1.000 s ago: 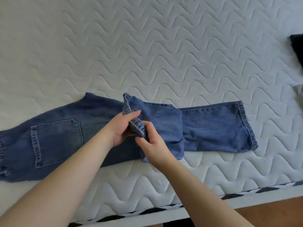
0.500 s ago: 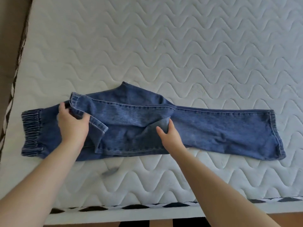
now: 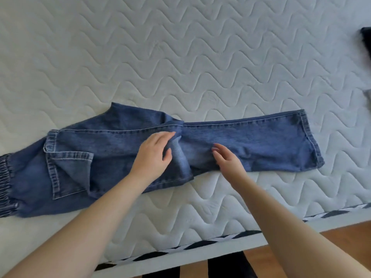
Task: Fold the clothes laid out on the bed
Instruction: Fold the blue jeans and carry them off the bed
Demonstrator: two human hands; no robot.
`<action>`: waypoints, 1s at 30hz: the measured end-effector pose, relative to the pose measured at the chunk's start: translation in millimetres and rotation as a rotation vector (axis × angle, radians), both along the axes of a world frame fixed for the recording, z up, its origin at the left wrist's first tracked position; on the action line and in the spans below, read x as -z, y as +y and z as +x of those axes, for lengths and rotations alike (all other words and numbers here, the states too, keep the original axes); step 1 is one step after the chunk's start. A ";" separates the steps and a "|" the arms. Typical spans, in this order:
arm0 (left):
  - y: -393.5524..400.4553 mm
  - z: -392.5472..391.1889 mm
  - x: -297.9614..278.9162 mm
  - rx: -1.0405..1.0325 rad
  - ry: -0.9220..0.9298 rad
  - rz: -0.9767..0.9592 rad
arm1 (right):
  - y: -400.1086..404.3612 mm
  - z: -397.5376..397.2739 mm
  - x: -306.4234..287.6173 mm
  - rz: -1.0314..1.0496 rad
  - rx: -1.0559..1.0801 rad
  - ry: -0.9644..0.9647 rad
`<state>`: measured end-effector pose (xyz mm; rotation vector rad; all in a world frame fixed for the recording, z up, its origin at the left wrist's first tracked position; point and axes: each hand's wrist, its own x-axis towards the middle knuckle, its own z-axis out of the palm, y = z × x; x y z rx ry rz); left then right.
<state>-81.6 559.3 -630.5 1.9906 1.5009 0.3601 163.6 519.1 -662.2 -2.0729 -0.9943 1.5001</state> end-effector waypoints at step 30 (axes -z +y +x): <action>133.1 430.2 60.0 0.281 0.381 -0.248 | -60.2 337.2 19.7 0.019 0.083 0.015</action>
